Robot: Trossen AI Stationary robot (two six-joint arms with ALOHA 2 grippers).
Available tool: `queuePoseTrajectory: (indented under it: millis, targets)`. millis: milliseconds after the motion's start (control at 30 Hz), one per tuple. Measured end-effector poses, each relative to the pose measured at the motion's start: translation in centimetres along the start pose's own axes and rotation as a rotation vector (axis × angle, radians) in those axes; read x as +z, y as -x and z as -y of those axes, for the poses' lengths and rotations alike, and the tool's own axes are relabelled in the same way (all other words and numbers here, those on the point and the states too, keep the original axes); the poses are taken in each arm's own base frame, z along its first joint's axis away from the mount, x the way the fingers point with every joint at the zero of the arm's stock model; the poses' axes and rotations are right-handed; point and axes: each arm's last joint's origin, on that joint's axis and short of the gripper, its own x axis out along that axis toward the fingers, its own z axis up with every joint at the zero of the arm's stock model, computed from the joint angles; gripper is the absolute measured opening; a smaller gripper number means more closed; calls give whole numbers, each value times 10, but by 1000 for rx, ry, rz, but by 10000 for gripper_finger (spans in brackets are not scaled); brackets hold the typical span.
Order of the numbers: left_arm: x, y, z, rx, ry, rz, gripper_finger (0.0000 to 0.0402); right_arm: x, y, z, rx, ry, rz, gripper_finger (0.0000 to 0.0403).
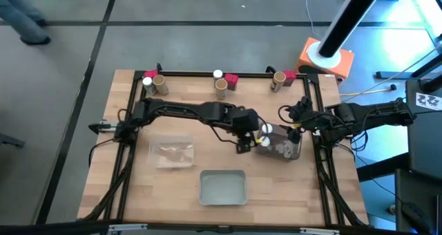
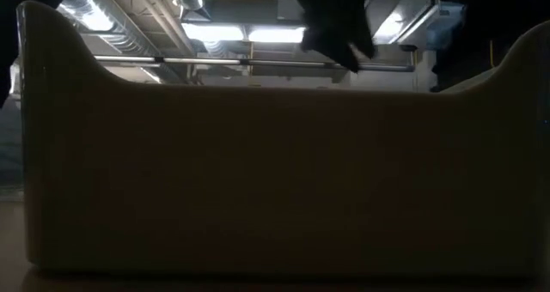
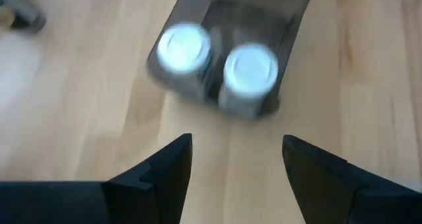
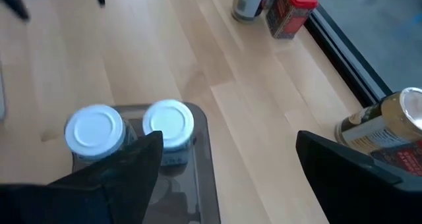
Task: Sort spices by type
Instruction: Put the gold seasoning bottle into the transparent bin
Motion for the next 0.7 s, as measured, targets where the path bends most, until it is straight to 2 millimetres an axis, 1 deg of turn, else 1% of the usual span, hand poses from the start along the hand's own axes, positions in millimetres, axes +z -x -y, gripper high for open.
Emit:
queuePoseTrajectory:
  millis: [67, 100, 200, 267, 400, 700]
  targets:
    - [-7, 12, -3, 37, -17, -75, 219, 2, 0, -1, 5, -8, 16, 347]
    - [-10, 20, -5, 62, -22, -98, 219, 3, 0, -1, 8, -10, 24, 347]
    - [-18, 36, -11, 155, -42, -149, 219, 4, -1, -1, -8, -1, 39, 347]
    - [-25, 43, -18, 189, -50, -161, 219, 6, -1, -1, -37, 0, 58, 347]
    - [-45, 52, -33, 211, -49, -192, 219, 10, -2, -1, -108, -3, 101, 347]
    - [-100, 95, -78, 275, 114, -79, 219, 19, -8, -5, -165, 38, 160, 347]
